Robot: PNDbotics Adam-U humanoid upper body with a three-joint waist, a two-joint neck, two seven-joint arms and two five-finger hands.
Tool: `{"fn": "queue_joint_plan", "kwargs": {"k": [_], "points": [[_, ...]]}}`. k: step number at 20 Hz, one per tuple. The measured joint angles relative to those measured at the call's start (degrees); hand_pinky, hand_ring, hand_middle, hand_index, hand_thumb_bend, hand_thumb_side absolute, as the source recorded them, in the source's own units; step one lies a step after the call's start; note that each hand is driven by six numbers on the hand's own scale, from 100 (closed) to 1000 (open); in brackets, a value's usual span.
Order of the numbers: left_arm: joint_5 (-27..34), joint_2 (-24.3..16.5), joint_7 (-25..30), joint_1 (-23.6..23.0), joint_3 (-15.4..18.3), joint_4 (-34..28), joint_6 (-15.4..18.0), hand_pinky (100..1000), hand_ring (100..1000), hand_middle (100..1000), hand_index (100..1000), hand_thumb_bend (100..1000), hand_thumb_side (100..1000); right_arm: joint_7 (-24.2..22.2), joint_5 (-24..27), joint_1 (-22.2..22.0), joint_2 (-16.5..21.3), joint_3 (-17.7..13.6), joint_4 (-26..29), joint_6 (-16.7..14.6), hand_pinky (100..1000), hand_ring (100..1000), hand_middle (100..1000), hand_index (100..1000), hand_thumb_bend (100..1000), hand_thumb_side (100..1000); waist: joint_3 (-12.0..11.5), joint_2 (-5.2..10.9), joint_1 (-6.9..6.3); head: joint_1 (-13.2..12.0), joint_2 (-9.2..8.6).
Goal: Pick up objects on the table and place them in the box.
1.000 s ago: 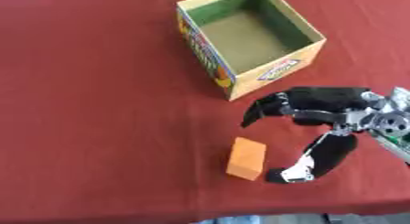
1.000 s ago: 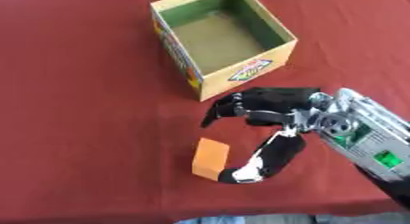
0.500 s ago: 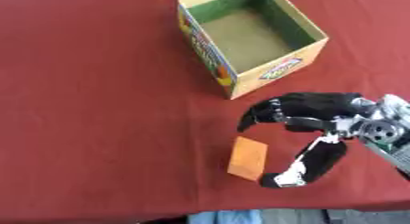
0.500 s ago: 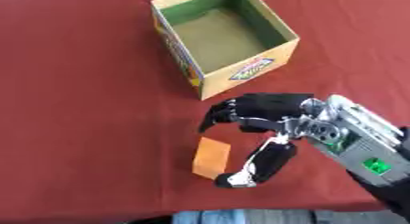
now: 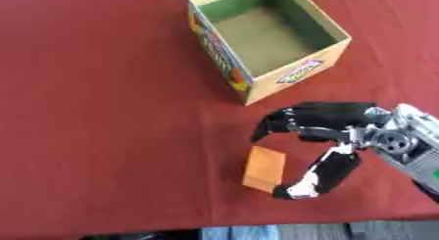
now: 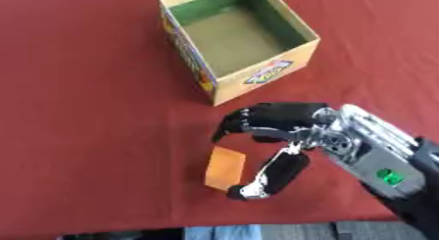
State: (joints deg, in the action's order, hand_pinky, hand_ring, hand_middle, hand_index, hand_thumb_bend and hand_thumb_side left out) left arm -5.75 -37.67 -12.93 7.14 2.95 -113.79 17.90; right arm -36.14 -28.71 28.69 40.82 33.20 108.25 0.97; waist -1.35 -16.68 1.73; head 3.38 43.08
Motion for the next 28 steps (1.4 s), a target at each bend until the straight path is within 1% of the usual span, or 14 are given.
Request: {"fn": "queue_joint_plan", "kwargs": {"k": [2, 5, 7, 8, 11, 14, 17, 19, 20, 21, 22, 24, 25, 28], "points": [[0.09, 0.03, 0.01, 0.02, 0.0, 0.0, 0.01, 766, 757, 786, 880, 400, 1000, 0.56, -1.05, 0.04, -0.79, 0.14, -1.49, -0.46, 930, 913, 849, 897, 463, 611, -0.1, -0.05, -0.05, 0.21, -0.39], [0.13, 0.44, 0.02, 0.03, 0.0, 0.0, 0.02, 766, 757, 786, 878, 398, 1000, 0.88, -1.63, 0.2, -1.81, 0.74, -2.98, -1.47, 922, 903, 846, 895, 465, 614, -0.12, -0.12, -0.09, 0.33, -0.45], [0.15, 0.47, 0.04, 0.04, 0.0, 0.0, 0.04, 765, 757, 785, 874, 396, 1000, 0.87, -2.16, 0.44, -2.34, 1.11, -3.75, -2.08, 907, 880, 841, 894, 470, 616, -0.16, -0.14, -0.09, 0.34, -0.46], [0.16, 0.48, 0.08, 0.06, 0.0, 0.0, 0.09, 765, 757, 785, 871, 395, 1000, 0.86, -2.46, 0.6, -2.52, 1.14, -4.04, -2.37, 897, 868, 836, 891, 491, 599, -0.17, -0.14, -0.07, 0.34, -0.46], [0.16, 0.49, 0.14, 0.08, 0.0, 0.0, 0.15, 765, 757, 785, 867, 395, 1000, 1.06, -3.35, 0.78, -3.02, 1.13, -4.64, -2.68, 854, 817, 817, 883, 485, 586, -0.2, -0.14, 0.01, 0.34, -0.49], [0.16, 0.5, 0.2, 0.08, 0.0, 0.0, 0.2, 765, 757, 784, 867, 394, 1000, 1.18, -4.26, 0.97, -3.32, 1.4, -4.82, -2.74, 845, 794, 803, 878, 478, 580, -0.24, -0.14, 0.08, 0.33, -0.49], [0.16, 0.51, 0.21, 0.08, 0.0, 0.0, 0.22, 765, 757, 784, 867, 392, 1000, 1.17, -5.11, 1.1, -3.57, 1.46, -4.81, -2.76, 799, 735, 761, 861, 417, 542, -0.3, -0.14, 0.11, 0.33, -0.49], [0.16, 0.51, 0.2, 0.07, 0.0, 0.0, 0.23, 765, 757, 784, 866, 391, 1000, 1.25, -5.95, 1.13, -3.78, 1.45, -4.74, -2.75, 753, 679, 717, 843, 345, 533, -0.32, -0.14, 0.12, 0.33, -0.49], [0.16, 0.52, 0.21, 0.07, 0.0, 0.0, 0.23, 765, 757, 784, 866, 391, 1000, 1.48, -6.12, 1.12, -3.81, 1.44, -4.7, -2.71, 733, 651, 690, 822, 299, 510, -0.32, -0.14, 0.13, 0.32, -0.49], [0.16, 0.52, 0.21, 0.06, 0.0, 0.0, 0.23, 765, 757, 784, 866, 391, 1000, 1.82, -6.24, 1.05, -3.81, 1.43, -4.55, -2.62, 733, 651, 690, 822, 299, 510, -0.31, -0.14, 0.13, 0.31, -0.49], [0.16, 0.52, 0.21, 0.06, 0.0, 0.0, 0.24, 765, 757, 784, 865, 389, 1000, 2.26, -6.26, 0.99, -3.81, 1.43, -4.35, -2.51, 720, 624, 650, 789, 262, 500, -0.28, -0.14, 0.12, 0.31, -0.49], [0.16, 0.52, 0.21, -0.01, 0.0, 0.0, 0.24, 765, 757, 784, 863, 388, 1000, 3.3, -6.26, 0.77, -3.79, 1.42, -3.64, -2.38, 710, 605, 625, 769, 235, 491, -0.25, -0.19, 0.12, 0.29, -0.49], [0.16, 0.52, 0.21, -0.03, 0.0, 0.0, 0.24, 765, 757, 784, 863, 388, 1000, 3.89, -6.26, 0.56, -3.74, 1.42, -3.05, -2.32, 710, 605, 625, 769, 235, 491, -0.19, -0.26, 0.11, 0.29, -0.49], [0.16, 0.52, 0.23, -0.05, 0.0, 0.0, 0.26, 765, 757, 784, 862, 386, 1000, 5.97, -5.98, 0.5, -3.21, 1.29, -0.52, -1.77, 709, 588, 603, 746, 192, 506, -0.11, -0.27, 0.08, 0.28, -0.49]]}}
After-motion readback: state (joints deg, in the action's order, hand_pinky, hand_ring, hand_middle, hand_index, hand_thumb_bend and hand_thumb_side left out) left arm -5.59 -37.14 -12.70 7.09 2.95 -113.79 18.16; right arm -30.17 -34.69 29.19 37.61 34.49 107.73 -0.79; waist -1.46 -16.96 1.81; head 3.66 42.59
